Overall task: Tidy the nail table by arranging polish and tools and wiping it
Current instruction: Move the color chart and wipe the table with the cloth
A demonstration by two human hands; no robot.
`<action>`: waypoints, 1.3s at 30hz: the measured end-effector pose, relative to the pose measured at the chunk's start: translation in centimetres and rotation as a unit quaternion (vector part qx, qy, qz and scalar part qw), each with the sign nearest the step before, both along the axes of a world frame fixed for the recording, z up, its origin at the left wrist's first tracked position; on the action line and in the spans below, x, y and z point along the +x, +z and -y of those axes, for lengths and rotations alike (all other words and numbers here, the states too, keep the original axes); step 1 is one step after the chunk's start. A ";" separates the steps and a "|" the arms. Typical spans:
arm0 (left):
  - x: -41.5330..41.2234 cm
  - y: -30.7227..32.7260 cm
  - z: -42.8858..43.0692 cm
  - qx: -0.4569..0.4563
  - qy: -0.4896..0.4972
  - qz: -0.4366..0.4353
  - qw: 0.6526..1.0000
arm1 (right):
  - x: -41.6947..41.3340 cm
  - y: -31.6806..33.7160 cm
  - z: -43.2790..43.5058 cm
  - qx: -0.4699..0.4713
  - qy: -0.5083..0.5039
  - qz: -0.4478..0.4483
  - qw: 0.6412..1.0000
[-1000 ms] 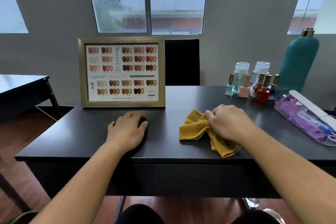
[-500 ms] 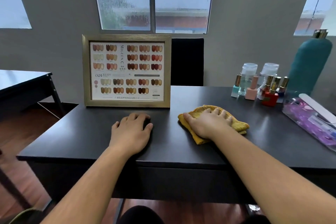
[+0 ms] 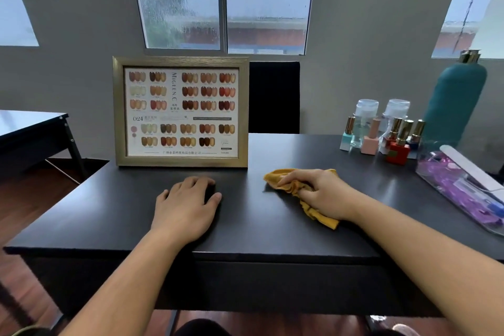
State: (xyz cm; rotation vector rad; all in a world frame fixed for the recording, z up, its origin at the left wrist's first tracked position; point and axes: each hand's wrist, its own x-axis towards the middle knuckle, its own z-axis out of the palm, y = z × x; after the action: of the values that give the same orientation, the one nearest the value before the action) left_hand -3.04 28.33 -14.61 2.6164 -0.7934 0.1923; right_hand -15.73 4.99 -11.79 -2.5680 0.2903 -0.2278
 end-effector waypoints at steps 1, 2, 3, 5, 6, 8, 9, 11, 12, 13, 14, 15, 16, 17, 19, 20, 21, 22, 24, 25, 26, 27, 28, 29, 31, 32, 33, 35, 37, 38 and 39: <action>0.0 0.0 0.0 0.002 -0.001 0.001 1.000 | -0.1 0.0 1.1 -0.007 -0.021 0.004 1.000; 0.0 0.0 0.0 0.003 -0.001 0.002 1.000 | 0.0 0.0 2.2 -0.019 -0.043 -0.003 0.999; 0.0 -0.1 0.0 0.005 0.000 0.003 1.000 | 0.2 0.1 3.2 -0.035 -0.067 -0.021 0.997; -0.1 0.0 0.1 0.007 0.002 0.003 1.000 | 1.2 0.3 4.3 -0.065 -0.104 -0.063 0.991; -0.1 0.0 0.1 0.009 0.003 0.002 1.000 | 1.9 0.4 4.3 -0.070 -0.107 -0.075 0.989; -0.1 0.1 0.1 0.012 0.006 0.002 1.000 | 2.9 0.5 3.1 -0.078 -0.086 -0.087 0.989; -0.1 0.2 0.1 0.013 0.006 0.001 1.000 | 3.2 0.5 2.0 -0.085 -0.064 -0.089 0.990; -0.1 0.1 0.1 0.013 0.007 0.000 1.000 | 3.0 0.1 -0.5 -0.100 0.000 -0.084 0.991; -0.1 0.2 0.1 0.013 0.007 0.000 1.000 | 2.4 0.0 -1.8 -0.104 0.033 -0.076 0.991; -0.1 0.2 0.1 0.012 0.008 0.001 1.000 | 1.5 -0.2 -3.0 -0.105 0.061 -0.066 0.990; -0.1 0.2 0.0 0.013 0.008 0.001 1.000 | 0.4 -0.3 -3.9 -0.106 0.085 -0.059 0.989; -0.1 0.2 0.0 0.013 0.008 0.000 1.000 | -0.8 -0.3 -4.6 -0.105 0.107 -0.056 0.987; -0.1 0.2 0.1 0.014 0.008 -0.001 1.000 | -2.1 -0.3 -4.9 -0.095 0.127 -0.050 0.986; -0.1 0.3 0.1 0.015 0.008 -0.002 1.000 | -3.3 -0.1 -5.1 -0.076 0.140 -0.040 0.986; -0.2 0.3 0.1 0.016 0.007 -0.003 1.000 | -5.7 0.2 -5.1 -0.023 0.136 -0.014 0.990; -0.2 0.3 0.0 0.016 0.007 -0.003 1.000 | -6.8 0.4 -4.9 0.000 0.124 0.002 0.992; -0.2 0.4 0.1 0.017 0.007 -0.003 1.000 | -7.6 0.8 -4.4 0.020 0.111 0.021 0.993; -0.2 0.4 0.1 0.017 0.007 -0.003 1.000 | -8.2 1.2 -3.7 0.048 0.099 0.041 0.993; -0.2 0.5 0.1 0.019 0.009 -0.002 1.000 | -9.0 2.5 -1.7 0.133 0.064 0.071 0.986; -0.3 0.5 0.1 0.021 0.009 -0.002 1.000 | -9.0 3.3 -0.5 0.171 0.035 0.086 0.981; -0.3 0.5 0.1 0.023 0.010 -0.002 1.000 | -8.7 4.0 0.9 0.195 0.001 0.102 0.975; -0.3 0.6 0.1 0.025 0.010 -0.003 1.000 | -8.1 4.5 2.3 0.190 -0.034 0.121 0.974; -0.4 0.6 0.1 0.026 0.011 -0.004 1.000 | -7.1 4.6 3.7 0.146 -0.072 0.132 0.978; -0.4 0.6 0.1 0.028 0.011 -0.004 1.000 | -6.0 4.4 4.8 0.085 -0.103 0.129 0.983; -0.5 0.7 0.2 0.029 0.011 -0.006 1.000 | -4.1 3.4 6.1 0.023 -0.134 0.082 0.987; -0.5 0.7 0.2 0.029 0.010 -0.006 1.000 | -3.3 2.6 6.3 0.024 -0.135 0.041 0.990; -0.5 0.7 0.1 0.029 0.010 -0.004 1.000 | -2.7 1.7 6.1 0.016 -0.131 -0.002 0.991; -0.4 0.7 0.1 0.031 0.011 -0.001 0.999 | -1.8 0.4 5.0 -0.021 -0.119 -0.060 0.991; -0.3 0.6 0.1 0.030 0.012 0.001 0.999 | -1.1 -0.1 2.8 -0.054 -0.084 -0.071 0.992; -0.2 0.5 0.2 0.029 0.013 0.002 0.999 | -0.9 -0.3 1.4 -0.074 -0.063 -0.073 0.993; -0.2 0.5 0.2 0.030 0.014 0.004 0.999 | -0.9 -0.5 -0.2 -0.094 -0.043 -0.074 0.992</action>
State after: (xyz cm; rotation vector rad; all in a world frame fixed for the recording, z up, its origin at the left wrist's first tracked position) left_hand -3.23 28.18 -14.14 2.6861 -0.7756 0.1888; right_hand -16.61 5.15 -12.25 -2.7681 0.4541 -0.1008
